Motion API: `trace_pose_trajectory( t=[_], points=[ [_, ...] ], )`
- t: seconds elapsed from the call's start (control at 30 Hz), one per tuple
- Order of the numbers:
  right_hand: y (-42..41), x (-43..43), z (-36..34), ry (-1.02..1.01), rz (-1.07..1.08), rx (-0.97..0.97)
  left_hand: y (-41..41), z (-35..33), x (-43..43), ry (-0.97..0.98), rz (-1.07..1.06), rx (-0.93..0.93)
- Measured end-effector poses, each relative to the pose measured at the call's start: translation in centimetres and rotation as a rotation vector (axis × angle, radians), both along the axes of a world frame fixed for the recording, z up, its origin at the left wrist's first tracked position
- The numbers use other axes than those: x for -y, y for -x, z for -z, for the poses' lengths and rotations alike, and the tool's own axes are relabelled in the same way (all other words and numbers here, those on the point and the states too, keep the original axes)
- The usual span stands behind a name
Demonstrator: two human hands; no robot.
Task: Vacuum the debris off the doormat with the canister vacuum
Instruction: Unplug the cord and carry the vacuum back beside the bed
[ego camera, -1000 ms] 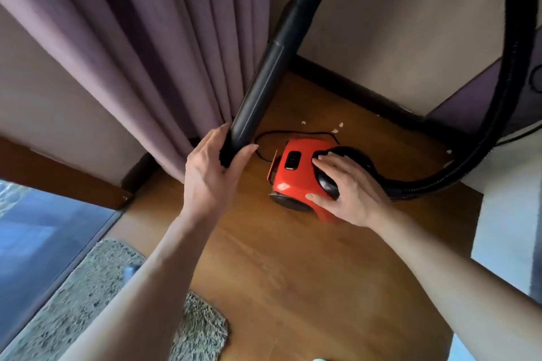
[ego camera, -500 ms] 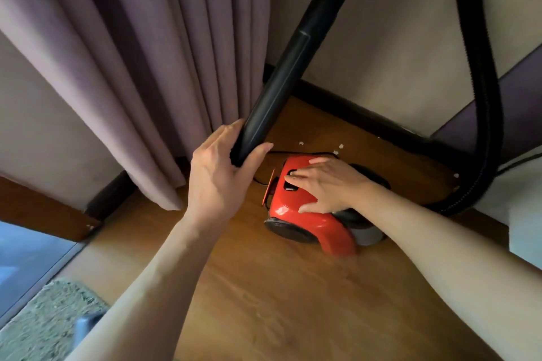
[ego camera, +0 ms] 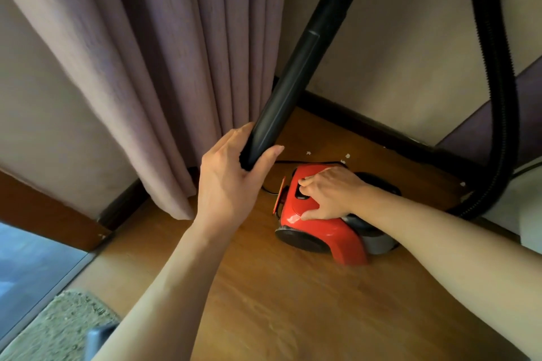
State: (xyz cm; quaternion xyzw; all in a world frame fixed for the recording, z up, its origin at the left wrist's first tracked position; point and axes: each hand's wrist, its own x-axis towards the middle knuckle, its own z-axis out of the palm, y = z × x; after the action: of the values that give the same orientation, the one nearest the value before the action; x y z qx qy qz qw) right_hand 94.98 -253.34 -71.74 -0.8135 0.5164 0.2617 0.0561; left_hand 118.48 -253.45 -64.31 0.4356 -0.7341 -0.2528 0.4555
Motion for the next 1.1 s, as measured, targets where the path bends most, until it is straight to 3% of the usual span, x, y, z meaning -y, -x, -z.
trace_pose_trajectory(
  t=[0.37,0.73,1.1],
  points=[
    [-0.2,-1.7,-1.2,0.003,0.119,0.094,-0.6,-1.4,0.2,0.012,0.018,-0.035],
    [2.1,-7.8,-7.8,0.172,0.525,0.474,1.8,-4.4,-0.8,-0.013,0.105,-0.055],
    [4.6,-10.9,-15.1,0.462,0.644,0.861,4.5,-9.9,-1.5,-0.1,0.166,-0.124]
  ],
)
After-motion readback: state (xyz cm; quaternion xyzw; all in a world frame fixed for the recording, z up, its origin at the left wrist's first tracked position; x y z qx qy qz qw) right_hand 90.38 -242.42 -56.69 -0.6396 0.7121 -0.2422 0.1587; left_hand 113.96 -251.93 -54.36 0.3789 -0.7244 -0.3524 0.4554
